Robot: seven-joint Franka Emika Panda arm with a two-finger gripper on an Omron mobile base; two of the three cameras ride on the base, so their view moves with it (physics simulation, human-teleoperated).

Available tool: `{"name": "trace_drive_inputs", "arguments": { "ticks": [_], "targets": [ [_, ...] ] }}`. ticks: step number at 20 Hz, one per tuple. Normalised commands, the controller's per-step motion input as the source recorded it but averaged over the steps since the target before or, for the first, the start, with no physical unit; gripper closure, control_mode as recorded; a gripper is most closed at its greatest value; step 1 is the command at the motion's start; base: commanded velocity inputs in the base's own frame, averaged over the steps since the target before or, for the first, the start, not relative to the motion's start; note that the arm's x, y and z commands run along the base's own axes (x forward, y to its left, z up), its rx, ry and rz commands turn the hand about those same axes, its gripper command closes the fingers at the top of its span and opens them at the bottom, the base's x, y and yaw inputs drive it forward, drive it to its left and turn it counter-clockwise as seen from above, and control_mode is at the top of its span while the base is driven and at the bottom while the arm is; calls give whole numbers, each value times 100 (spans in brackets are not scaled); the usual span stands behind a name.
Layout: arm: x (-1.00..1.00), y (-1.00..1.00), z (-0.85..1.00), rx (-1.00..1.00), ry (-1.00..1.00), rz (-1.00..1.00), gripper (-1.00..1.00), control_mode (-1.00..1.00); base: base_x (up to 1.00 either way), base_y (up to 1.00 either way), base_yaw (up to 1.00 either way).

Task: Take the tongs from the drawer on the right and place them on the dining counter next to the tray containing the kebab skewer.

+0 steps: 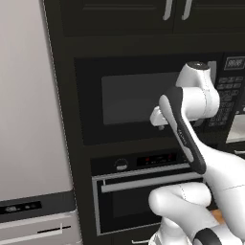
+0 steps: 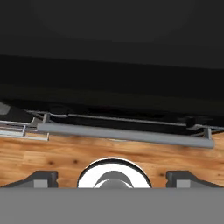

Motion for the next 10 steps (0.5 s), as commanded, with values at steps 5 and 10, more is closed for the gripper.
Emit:
{"name": "trace_drive_inputs", "arguments": {
  "ticks": [5,10],
  "targets": [
    [8,0,-20,0,1,-18,-100,-100,0,0,0],
    [0,0,0,0,0,0,-100,100,0,0,-44]
  ]
}}
